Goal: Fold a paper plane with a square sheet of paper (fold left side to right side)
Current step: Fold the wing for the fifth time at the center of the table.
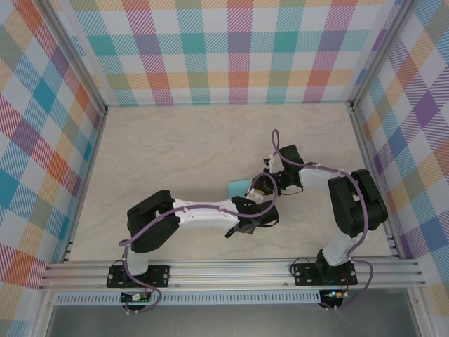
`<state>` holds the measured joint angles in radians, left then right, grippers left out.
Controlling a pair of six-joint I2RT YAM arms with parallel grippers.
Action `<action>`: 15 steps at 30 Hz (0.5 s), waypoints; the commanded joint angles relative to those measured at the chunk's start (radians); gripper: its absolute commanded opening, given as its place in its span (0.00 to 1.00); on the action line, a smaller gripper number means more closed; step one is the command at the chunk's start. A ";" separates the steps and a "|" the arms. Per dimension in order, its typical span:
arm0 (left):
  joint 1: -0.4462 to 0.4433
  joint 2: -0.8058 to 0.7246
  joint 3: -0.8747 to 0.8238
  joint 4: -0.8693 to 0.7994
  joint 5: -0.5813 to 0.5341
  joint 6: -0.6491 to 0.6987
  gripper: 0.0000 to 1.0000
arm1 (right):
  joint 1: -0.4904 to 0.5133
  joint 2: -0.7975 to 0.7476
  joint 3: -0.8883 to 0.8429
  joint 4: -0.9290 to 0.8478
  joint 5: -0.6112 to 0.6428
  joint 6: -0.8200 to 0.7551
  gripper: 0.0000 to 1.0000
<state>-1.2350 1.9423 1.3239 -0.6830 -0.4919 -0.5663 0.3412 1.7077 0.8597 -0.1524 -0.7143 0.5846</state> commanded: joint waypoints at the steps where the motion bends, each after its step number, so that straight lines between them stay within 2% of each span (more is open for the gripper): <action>1: -0.015 0.022 0.035 -0.061 -0.040 -0.033 0.40 | 0.007 0.017 0.027 -0.015 -0.011 -0.002 0.10; 9: -0.014 0.042 0.046 -0.070 -0.041 -0.040 0.34 | 0.007 0.020 0.029 -0.022 -0.010 -0.006 0.11; 15: -0.015 0.035 0.040 -0.069 -0.046 -0.046 0.24 | 0.007 0.004 0.027 -0.034 0.001 -0.014 0.13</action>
<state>-1.2350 1.9739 1.3460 -0.7216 -0.5114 -0.5926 0.3416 1.7206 0.8661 -0.1604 -0.7139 0.5842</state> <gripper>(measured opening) 0.252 0.132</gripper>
